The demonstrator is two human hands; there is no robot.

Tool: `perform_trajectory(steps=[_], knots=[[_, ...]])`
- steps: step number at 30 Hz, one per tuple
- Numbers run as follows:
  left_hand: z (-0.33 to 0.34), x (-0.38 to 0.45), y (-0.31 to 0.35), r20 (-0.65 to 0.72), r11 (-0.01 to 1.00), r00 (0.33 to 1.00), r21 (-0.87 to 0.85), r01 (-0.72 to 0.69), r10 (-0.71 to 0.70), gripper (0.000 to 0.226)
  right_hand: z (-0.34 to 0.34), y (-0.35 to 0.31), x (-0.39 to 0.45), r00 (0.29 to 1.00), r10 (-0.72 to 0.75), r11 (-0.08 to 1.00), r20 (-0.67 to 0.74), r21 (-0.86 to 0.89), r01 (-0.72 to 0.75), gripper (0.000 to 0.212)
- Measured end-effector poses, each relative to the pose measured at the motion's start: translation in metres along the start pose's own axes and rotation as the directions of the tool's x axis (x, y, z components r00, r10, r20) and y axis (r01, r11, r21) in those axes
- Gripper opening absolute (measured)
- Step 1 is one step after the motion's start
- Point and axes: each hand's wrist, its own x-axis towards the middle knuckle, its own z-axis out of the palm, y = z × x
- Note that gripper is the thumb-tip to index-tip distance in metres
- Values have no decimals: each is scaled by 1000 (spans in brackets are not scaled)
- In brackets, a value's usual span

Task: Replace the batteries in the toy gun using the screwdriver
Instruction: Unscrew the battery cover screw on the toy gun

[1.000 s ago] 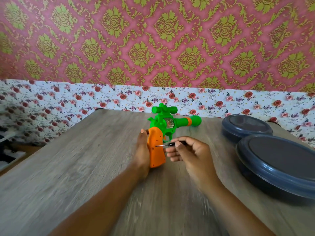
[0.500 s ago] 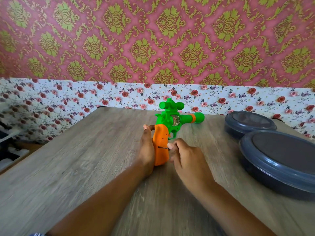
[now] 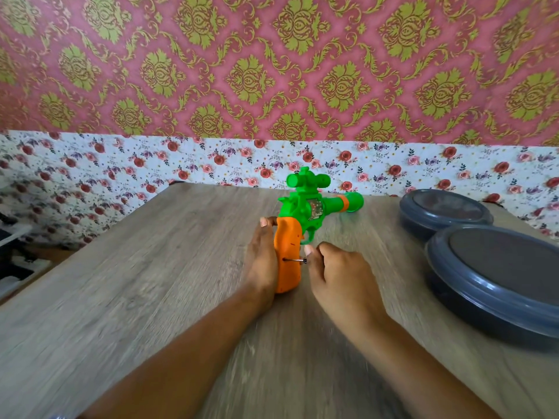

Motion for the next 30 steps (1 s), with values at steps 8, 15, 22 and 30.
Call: perform_trajectory(steps=[8,15,22,30], knots=[[-1,2,-3,-46,991,995,109,-78,83,33,4,-5,0,999,-47,994,0,96,47,32],[-3,-1,1,-45,992,995,91,-86,90,34,3,-10,-4,998,-56,969,24,244,48,24],[-2,1,2,-68,998,997,62,-17,21,36,-4,-8,-4,999,20,989,39,-149,-14,54],[-1,4,-1,-70,992,997,120,-35,44,28,-1,1,0,992,-48,998,120,57,41,23]])
